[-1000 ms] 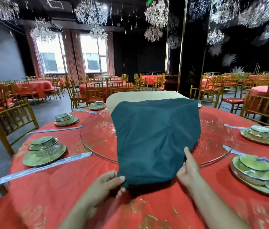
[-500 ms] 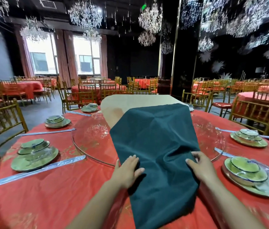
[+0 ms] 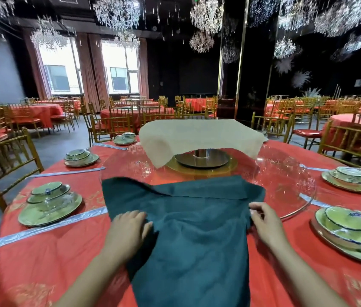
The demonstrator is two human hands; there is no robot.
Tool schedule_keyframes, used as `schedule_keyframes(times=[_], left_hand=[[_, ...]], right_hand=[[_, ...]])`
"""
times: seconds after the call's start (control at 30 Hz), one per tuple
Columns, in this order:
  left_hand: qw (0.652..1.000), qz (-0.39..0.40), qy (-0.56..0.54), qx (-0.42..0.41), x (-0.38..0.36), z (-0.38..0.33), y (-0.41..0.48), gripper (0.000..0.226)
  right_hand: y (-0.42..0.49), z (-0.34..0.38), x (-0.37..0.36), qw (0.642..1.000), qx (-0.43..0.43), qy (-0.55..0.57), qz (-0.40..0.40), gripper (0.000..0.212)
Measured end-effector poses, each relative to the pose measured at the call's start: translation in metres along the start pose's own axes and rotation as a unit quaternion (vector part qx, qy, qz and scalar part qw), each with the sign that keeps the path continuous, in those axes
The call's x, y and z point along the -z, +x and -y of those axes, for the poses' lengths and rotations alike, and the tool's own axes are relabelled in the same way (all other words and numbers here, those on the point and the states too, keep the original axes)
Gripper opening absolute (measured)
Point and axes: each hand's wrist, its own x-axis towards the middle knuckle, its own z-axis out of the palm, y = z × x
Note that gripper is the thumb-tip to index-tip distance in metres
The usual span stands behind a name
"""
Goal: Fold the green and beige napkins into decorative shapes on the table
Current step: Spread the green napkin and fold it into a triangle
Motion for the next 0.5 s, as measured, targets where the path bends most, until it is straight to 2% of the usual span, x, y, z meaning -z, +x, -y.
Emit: schedule_keyframes(times=[0.1,0.13,0.2,0.27,0.33,0.37,0.4,0.43,0.47,0.5], left_hand=[[0.986,0.141,-0.088,-0.025,-0.009,-0.023,0.015,0.115],[0.979,0.180,-0.092,-0.019,-0.014,-0.029,0.018,0.129],[0.970,0.223,-0.100,0.016,-0.025,-0.034,0.021,0.137],[0.967,0.229,-0.107,0.040,-0.032,-0.034,0.021,0.137],[0.969,0.221,-0.102,0.048,-0.035,-0.034,0.019,0.137],[0.968,0.222,-0.103,0.050,-0.035,-0.035,0.017,0.136],[0.968,0.222,-0.108,0.053,-0.034,-0.037,0.016,0.136],[0.967,0.221,-0.114,0.056,-0.034,-0.037,0.016,0.136],[0.966,0.220,-0.121,0.059,-0.035,-0.037,0.015,0.136],[0.965,0.220,-0.128,0.061,-0.034,-0.037,0.015,0.136]], right_hand=[[0.006,-0.020,0.009,0.992,-0.057,-0.112,-0.014,0.034],[0.006,-0.024,0.011,0.984,-0.088,-0.157,-0.007,0.039],[0.007,-0.027,0.015,0.955,-0.136,-0.262,0.016,0.046],[0.007,-0.025,0.014,0.933,-0.109,-0.341,0.038,0.045],[0.011,-0.023,0.006,0.934,-0.054,-0.349,0.047,0.044],[0.012,-0.020,0.001,0.946,-0.035,-0.317,0.062,0.046],[0.014,-0.016,-0.004,0.967,-0.020,-0.239,0.082,0.047],[0.014,-0.007,-0.010,0.988,-0.025,-0.112,0.100,0.044],[0.013,0.002,-0.015,0.992,-0.042,0.038,0.113,0.037],[0.013,0.012,-0.018,0.975,-0.060,0.171,0.127,0.034]])
